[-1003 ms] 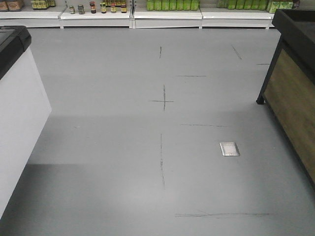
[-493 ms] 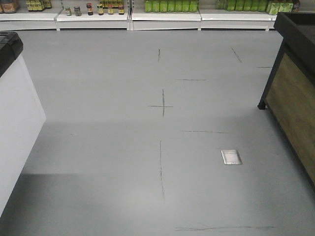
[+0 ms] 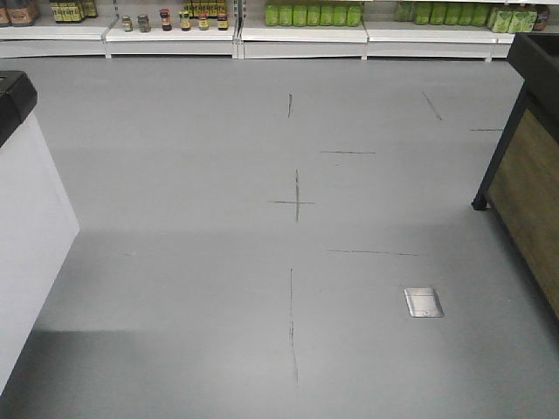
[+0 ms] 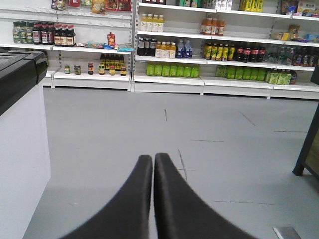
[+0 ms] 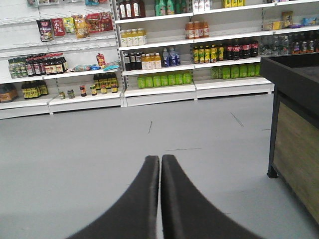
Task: Pick three apples into basket with both arms
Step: 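Drive the base forward across the floor toward the fruit tables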
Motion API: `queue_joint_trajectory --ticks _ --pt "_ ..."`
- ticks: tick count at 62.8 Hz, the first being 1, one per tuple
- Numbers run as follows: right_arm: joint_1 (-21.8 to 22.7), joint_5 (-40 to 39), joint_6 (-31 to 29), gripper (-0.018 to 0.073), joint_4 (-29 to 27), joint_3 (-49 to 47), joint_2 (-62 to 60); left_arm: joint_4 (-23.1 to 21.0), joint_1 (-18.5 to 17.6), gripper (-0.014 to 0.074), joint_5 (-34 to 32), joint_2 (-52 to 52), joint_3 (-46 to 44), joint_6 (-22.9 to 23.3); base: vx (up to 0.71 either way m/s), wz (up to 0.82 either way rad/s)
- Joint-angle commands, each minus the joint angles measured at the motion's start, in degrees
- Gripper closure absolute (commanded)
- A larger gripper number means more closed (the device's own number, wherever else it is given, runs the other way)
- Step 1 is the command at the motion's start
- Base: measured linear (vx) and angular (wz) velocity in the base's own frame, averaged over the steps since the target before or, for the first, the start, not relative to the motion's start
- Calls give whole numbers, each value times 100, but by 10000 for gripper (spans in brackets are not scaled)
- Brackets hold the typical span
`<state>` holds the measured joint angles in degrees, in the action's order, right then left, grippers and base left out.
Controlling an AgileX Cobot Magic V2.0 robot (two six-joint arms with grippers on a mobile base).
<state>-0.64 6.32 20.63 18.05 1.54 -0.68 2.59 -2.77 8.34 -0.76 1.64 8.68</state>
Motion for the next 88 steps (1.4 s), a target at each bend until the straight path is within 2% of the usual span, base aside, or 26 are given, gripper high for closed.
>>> queue_joint_trajectory --ticks 1,46,88 --pt "14 -411 -51 564 71 83 -67 5 -7 602 -458 -70 -145 20 22 -5" --pt "14 -411 -51 564 71 83 -67 5 -7 602 -458 -70 -145 26 23 -9" --pt "14 -411 -51 564 71 83 -67 5 -7 602 -458 -70 -145 26 25 -24"
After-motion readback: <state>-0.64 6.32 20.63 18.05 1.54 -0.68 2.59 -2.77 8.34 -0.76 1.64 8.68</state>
